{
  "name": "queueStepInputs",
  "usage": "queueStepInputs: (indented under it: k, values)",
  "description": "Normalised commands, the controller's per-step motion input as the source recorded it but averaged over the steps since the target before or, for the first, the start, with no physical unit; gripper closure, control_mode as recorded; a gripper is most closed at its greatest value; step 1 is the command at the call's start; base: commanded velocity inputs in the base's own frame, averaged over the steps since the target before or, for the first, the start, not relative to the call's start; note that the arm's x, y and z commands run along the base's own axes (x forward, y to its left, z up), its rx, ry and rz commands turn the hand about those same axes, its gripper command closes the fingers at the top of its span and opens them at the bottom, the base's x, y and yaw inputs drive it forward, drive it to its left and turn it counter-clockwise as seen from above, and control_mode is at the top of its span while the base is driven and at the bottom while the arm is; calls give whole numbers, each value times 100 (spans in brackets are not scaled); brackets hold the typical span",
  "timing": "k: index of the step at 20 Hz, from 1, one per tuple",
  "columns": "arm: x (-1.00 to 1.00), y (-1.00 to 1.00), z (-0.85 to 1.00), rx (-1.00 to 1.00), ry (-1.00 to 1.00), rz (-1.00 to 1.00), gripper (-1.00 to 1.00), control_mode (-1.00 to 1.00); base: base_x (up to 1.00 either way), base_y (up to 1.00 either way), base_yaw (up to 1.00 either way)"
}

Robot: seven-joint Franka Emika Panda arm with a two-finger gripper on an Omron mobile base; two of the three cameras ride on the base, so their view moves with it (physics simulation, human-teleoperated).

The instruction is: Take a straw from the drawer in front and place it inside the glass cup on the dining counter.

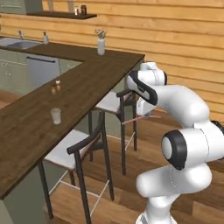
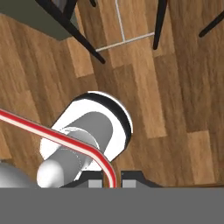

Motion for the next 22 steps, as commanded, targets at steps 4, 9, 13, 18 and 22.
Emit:
queueStepInputs:
  k: [4, 9, 13, 18, 22]
  values:
    - [0, 0, 0, 0, 0, 0, 100, 100, 50, -71, 67]
    - [0, 0, 0, 0, 0, 0, 100, 100, 30, -68, 71]
    - [0, 0, 0, 0, 0, 0, 100, 100, 7, -75, 72]
    - [0, 0, 0, 0, 0, 0, 100, 100, 33, -81, 61]
    - [0, 0, 0, 0, 0, 0, 100, 100, 63, -51, 36]
